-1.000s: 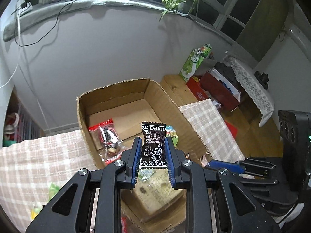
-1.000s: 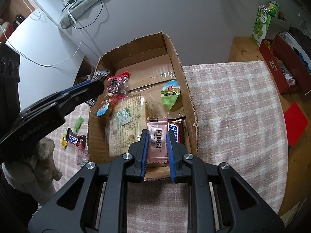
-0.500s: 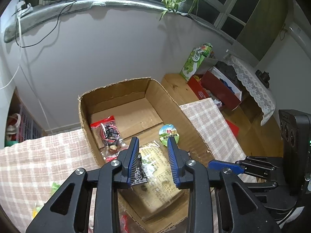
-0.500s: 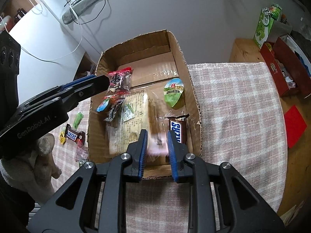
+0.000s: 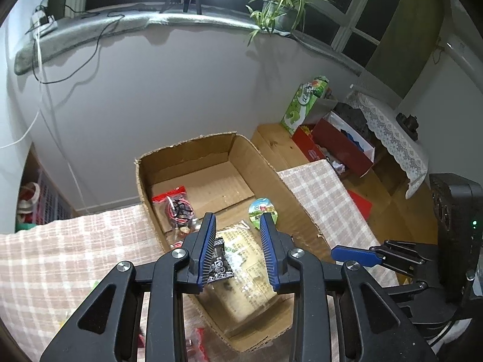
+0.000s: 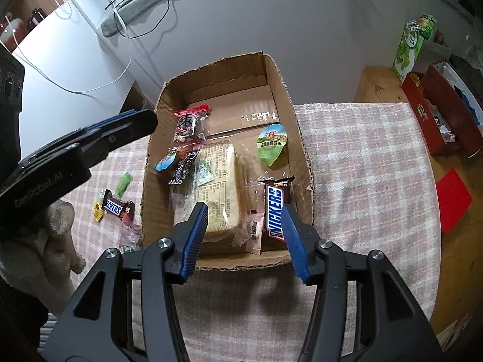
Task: Organize snacks
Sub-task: 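Open both grippers to drop the candies into the box, then move both grippers back over the snacks on the tablecloth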
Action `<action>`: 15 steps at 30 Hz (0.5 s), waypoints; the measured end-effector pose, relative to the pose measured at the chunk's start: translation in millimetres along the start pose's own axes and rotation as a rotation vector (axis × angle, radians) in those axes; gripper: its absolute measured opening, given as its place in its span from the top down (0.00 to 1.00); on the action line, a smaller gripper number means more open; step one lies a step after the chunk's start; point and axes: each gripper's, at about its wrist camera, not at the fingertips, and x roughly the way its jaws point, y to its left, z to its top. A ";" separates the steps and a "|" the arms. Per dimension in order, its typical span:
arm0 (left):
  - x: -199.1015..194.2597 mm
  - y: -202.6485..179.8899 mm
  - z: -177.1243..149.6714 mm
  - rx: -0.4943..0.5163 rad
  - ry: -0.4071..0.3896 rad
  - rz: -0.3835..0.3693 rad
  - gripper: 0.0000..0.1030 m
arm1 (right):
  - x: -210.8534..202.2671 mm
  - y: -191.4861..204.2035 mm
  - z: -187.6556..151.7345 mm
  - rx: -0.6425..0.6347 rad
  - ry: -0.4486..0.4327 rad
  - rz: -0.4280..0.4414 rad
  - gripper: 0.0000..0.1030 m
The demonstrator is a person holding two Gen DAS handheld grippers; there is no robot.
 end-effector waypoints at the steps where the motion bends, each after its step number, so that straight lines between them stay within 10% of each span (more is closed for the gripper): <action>1: -2.4 0.4 -0.4 0.001 -0.005 0.003 0.72 | -1.0 1.0 -1.0 -0.001 -0.001 0.001 0.49; 15: -35.2 34.2 -23.4 -0.041 -0.026 0.045 0.72 | -2.8 50.7 -21.0 -0.102 0.021 0.053 0.49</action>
